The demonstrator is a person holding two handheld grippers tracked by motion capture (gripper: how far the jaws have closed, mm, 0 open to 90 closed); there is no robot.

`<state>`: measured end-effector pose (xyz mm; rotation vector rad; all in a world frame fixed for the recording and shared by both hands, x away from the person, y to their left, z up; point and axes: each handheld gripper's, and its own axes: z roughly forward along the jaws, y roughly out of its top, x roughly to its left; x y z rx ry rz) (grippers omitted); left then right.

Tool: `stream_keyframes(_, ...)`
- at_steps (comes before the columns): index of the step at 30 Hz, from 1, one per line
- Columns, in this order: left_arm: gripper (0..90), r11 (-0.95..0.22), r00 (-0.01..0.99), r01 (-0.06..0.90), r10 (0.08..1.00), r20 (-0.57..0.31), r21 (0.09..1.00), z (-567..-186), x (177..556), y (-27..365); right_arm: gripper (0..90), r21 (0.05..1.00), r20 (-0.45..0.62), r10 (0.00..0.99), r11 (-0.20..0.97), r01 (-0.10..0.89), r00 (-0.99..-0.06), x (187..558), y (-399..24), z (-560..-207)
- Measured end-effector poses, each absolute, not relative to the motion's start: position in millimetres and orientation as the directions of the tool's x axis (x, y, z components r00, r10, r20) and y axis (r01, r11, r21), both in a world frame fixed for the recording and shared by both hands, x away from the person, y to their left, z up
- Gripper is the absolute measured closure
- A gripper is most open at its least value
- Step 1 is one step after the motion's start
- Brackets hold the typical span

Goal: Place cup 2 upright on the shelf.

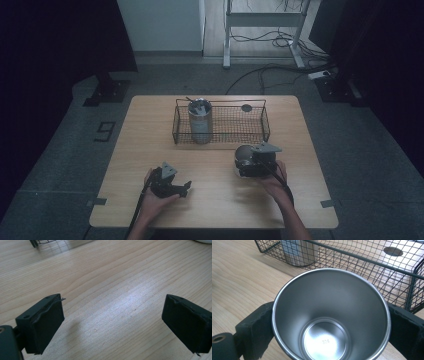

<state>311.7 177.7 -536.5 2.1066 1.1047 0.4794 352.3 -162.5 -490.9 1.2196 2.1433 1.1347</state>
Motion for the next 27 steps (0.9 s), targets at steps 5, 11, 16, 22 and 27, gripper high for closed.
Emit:
stream_keyframes(5,4.2,-0.396,0.572,0.563,0.821,0.004,0.725,-537.1,311.1,176.1,5.7,0.817,0.028,0.85,0.284,0.502,-0.526,352.2,-162.7,-491.1)
stream_keyframes(11,4.2,-0.404,0.577,0.561,0.816,0.009,0.722,-538.2,311.2,174.6,5.8,0.814,0.027,0.847,0.289,0.503,-0.531,352.9,-162.9,-490.1)
stream_keyframes(16,4.4,-0.401,0.575,0.561,0.818,0.008,0.724,-537.8,311.2,175.4,5.9,0.813,0.025,0.847,0.292,0.503,-0.531,352.3,-162.0,-489.8)
stream_keyframes(22,4.8,-0.397,0.569,0.563,0.822,0.009,0.724,-537.6,311.5,177.8,5.9,0.825,0.032,0.84,0.283,0.489,-0.541,348.7,-160.0,-484.9)
stream_keyframes(27,5.3,-0.386,0.563,0.559,0.827,0.006,0.734,-535.3,310.7,180.1,5.9,0.833,0.053,0.838,0.263,0.486,-0.543,346.5,-162.5,-478.0)
